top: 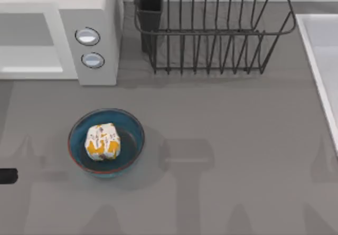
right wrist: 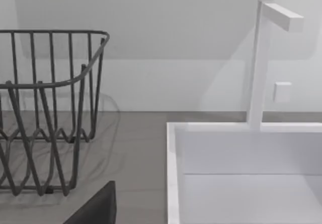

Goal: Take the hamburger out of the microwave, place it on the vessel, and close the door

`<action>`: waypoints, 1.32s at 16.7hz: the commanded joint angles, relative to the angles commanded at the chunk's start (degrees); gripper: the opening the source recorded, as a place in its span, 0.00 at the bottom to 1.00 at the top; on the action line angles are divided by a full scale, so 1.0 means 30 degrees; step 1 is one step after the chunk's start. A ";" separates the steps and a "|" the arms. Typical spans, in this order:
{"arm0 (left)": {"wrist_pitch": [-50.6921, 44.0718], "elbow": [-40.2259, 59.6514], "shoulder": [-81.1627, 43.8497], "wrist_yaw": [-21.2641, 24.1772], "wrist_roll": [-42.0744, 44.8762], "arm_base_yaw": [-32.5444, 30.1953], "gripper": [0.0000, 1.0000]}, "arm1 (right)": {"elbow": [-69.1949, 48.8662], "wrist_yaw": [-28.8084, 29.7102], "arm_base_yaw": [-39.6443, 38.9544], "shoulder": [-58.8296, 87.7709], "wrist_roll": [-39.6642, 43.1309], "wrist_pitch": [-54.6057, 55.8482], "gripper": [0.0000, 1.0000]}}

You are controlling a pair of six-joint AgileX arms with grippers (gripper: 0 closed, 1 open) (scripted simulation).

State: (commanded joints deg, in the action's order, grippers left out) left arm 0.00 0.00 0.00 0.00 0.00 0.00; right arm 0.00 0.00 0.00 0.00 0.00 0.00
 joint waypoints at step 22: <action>-0.0808 0.1809 -0.1008 0.5754 0.0019 0.5750 0.00 | 0.0000 0.0000 0.0000 0.0000 0.0000 0.0000 1.00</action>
State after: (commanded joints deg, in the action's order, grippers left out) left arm -2.42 5.43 -3.02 17.26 0.06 17.25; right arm 0.00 0.00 0.00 0.00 0.00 0.00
